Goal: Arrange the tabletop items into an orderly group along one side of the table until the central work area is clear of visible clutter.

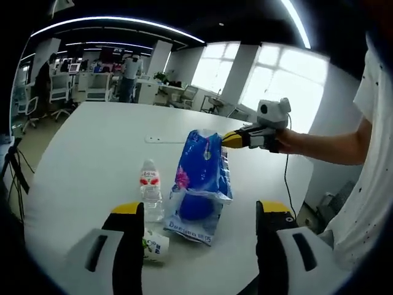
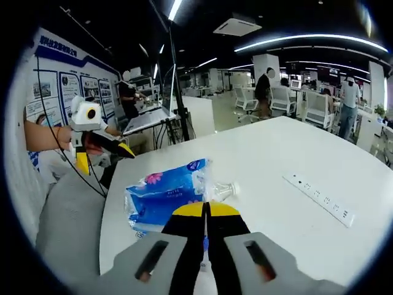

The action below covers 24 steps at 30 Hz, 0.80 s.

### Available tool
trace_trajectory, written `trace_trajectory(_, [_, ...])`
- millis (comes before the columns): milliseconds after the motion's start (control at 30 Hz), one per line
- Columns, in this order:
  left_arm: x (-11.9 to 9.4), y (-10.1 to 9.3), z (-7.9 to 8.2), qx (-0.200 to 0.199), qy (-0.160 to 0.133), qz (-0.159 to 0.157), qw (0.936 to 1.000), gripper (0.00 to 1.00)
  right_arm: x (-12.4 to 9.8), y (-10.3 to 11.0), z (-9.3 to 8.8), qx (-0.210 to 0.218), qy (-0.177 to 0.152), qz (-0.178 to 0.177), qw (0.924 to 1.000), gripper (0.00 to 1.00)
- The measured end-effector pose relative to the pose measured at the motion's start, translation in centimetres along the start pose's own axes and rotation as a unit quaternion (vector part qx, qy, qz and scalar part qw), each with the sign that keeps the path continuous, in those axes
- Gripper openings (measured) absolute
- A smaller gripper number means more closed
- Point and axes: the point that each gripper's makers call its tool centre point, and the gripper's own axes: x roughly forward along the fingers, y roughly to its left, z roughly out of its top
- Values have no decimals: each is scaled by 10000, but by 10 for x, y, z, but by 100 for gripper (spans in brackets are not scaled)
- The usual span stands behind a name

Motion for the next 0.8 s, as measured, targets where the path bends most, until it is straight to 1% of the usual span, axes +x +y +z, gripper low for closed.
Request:
trace_trajectory(133, [7, -3, 7, -33, -58, -53, 10000, 68, -5, -1, 8, 19, -137, -104, 9999, 0])
trace_trajectory(267, [13, -6, 8, -106, -33, -85, 9999, 63, -11, -2, 12, 48, -239, -209, 9995, 0])
trace_trajectory(333, [15, -10, 11, -140, -76, -145, 9998, 60, -12, -2, 14, 73, -289, -237, 9993, 0])
trace_trajectory(433, [19, -12, 11, -132, -56, -171, 9998, 56, -15, -3, 17, 85, -354, -304, 9989, 0])
trace_trajectory(567, [24, -17, 11, -238, -26, -244, 9994, 53, -19, -4, 21, 95, -451, -410, 9981, 0])
trace_trajectory(700, [27, -20, 13, -272, -38, -271, 9993, 44, -22, -5, 24, 102, -515, -484, 9974, 0])
trace_trajectory(800, [32, -24, 19, -354, -100, -331, 9988, 41, -24, -5, 26, 138, -585, -549, 9967, 0])
